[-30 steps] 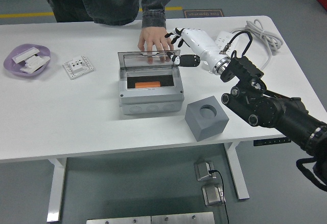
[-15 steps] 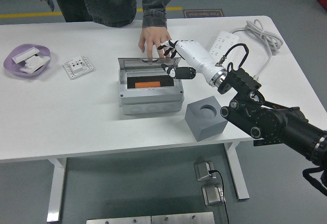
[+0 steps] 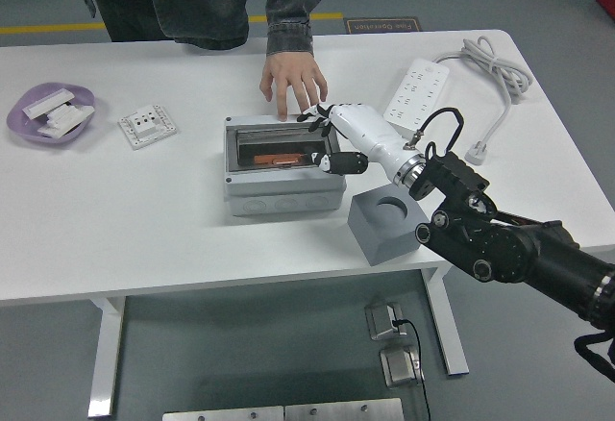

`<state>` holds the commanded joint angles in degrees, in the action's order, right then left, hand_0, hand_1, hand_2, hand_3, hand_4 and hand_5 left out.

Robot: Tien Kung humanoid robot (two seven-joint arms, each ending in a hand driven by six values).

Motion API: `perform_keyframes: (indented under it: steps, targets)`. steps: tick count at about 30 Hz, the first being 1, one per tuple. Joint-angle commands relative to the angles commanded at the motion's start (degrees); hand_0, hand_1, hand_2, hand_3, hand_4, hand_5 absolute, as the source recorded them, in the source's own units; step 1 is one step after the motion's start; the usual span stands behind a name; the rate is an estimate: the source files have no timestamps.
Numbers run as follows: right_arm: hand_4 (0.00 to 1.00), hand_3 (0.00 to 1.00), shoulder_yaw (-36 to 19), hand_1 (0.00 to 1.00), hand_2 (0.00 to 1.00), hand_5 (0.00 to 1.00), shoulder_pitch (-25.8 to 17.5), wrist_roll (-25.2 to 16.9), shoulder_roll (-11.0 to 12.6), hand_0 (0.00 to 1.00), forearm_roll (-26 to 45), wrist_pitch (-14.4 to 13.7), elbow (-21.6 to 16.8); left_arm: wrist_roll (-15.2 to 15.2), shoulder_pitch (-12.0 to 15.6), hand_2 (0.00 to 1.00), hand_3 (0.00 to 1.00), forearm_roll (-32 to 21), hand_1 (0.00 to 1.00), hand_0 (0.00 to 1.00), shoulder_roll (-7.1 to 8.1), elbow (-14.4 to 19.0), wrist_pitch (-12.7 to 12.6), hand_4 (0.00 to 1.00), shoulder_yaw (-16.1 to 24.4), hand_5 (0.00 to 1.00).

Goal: Pick up the cylinder from the cube,place it in the box,flap close box

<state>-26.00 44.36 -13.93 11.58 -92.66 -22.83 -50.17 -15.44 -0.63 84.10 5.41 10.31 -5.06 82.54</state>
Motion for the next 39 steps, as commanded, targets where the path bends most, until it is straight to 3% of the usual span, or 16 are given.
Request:
perform_keyframes:
  steps: [7,12,17,23,29,34,39]
  targets:
    - [0.615,0.733,-3.6,0.518,0.621,0.236,-2.1,1.4,1.1,0.671,-1.8,0.4,-3.0,-0.2,0.1,0.601,0.616,0.3,0.643,0.631,-0.12,0.0,0.0,0.705,0.5,0.291]
    - [0.615,0.733,-10.6,0.518,0.621,0.236,-7.0,3.9,3.5,0.671,-5.6,2.3,-8.5,-0.6,0.8,0.601,0.616,1.9,0.643,0.631,-0.15,0.0,-0.1,0.705,2.3,0.291]
    - [0.614,0.735,-19.1,0.523,0.621,0.234,-13.0,8.8,5.4,0.669,-10.2,7.5,-16.0,-1.2,2.2,0.601,0.616,4.9,0.642,0.631,-0.15,0.0,-0.2,0.704,5.4,0.291]
    - [0.615,0.735,-29.3,0.521,0.620,0.231,-20.0,12.6,5.5,0.667,-9.9,14.1,-24.8,-1.0,3.2,0.600,0.616,6.0,0.642,0.631,-0.16,0.0,-0.3,0.704,6.7,0.291]
    - [0.619,0.731,-38.9,0.523,0.628,0.217,-26.7,9.0,2.9,0.667,-3.8,13.6,-31.6,-0.7,3.4,0.600,0.616,6.1,0.642,0.631,-0.72,0.0,-0.3,0.703,6.7,0.291]
    - [0.626,0.725,-46.1,0.539,0.635,0.221,-32.1,3.4,1.4,0.685,4.5,12.2,-33.0,-0.4,3.5,0.600,0.615,5.9,0.642,0.630,-0.90,0.0,-0.3,0.703,6.5,0.291]
    - [0.622,0.721,-52.0,0.550,0.645,0.211,-35.8,0.5,1.1,0.681,12.9,12.0,-34.0,-0.3,3.6,0.601,0.615,6.0,0.642,0.630,-0.88,0.0,-0.3,0.703,6.8,0.291]
